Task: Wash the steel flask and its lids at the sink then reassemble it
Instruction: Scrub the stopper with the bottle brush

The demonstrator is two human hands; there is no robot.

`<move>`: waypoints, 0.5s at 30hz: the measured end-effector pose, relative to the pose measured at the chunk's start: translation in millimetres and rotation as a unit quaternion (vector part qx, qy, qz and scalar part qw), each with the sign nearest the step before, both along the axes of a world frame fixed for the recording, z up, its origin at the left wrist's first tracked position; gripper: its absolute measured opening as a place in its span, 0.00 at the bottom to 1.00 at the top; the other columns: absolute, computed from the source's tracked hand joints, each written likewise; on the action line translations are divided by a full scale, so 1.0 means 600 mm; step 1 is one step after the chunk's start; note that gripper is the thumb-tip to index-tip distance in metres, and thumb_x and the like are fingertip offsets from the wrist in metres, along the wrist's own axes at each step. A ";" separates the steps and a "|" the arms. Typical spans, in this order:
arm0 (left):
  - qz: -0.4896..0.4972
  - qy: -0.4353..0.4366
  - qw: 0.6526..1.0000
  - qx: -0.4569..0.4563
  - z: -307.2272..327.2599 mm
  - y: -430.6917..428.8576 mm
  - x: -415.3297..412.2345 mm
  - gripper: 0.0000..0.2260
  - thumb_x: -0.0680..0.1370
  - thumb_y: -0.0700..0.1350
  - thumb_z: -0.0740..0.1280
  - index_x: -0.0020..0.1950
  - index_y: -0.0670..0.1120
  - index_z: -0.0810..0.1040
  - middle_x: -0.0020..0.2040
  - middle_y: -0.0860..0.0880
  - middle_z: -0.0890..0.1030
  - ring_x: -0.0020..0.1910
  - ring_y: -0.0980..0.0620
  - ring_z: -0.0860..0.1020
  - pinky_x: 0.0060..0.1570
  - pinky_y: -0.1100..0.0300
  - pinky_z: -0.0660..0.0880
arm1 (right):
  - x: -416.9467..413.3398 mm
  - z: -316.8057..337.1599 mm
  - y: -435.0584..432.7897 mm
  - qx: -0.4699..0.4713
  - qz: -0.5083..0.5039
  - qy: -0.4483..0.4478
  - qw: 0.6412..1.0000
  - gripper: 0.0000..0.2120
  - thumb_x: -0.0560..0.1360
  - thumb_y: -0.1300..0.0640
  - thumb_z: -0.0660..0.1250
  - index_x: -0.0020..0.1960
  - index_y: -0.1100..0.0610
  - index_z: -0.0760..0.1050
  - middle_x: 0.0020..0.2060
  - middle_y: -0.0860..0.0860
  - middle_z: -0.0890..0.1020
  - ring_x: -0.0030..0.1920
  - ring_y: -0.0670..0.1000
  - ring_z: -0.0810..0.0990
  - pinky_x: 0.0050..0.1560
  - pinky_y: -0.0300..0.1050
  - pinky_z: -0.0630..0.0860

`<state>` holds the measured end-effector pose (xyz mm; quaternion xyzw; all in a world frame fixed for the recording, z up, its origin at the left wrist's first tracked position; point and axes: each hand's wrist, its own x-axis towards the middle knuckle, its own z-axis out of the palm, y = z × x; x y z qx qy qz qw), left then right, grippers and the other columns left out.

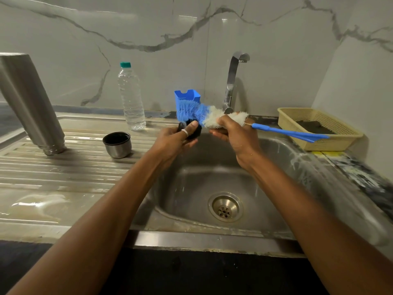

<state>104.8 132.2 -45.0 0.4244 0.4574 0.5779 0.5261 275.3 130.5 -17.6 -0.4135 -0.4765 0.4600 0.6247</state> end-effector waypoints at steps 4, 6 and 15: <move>0.048 -0.016 0.999 -0.003 0.005 0.007 -0.013 0.21 0.77 0.48 0.73 0.61 0.33 0.77 0.54 0.39 0.83 0.51 0.48 0.85 0.56 0.57 0.82 | 0.002 0.003 -0.002 -0.001 0.006 0.020 1.000 0.04 0.75 0.64 0.69 0.49 0.64 0.79 0.48 0.60 0.86 0.47 0.57 0.87 0.47 0.47 0.85; 0.043 -0.003 0.999 -0.007 -0.001 0.008 -0.017 0.22 0.77 0.49 0.73 0.61 0.32 0.77 0.55 0.38 0.84 0.50 0.48 0.85 0.53 0.59 0.82 | 0.000 0.005 -0.001 0.000 0.003 0.015 1.000 0.04 0.75 0.64 0.69 0.48 0.64 0.79 0.48 0.61 0.85 0.47 0.57 0.87 0.47 0.48 0.85; 0.041 0.022 0.999 -0.005 -0.005 0.008 -0.014 0.20 0.77 0.51 0.73 0.59 0.35 0.79 0.53 0.40 0.84 0.50 0.48 0.86 0.56 0.57 0.82 | -0.004 0.003 -0.005 -0.001 -0.001 0.010 1.000 0.00 0.75 0.65 0.69 0.45 0.61 0.78 0.47 0.59 0.85 0.49 0.56 0.87 0.48 0.48 0.85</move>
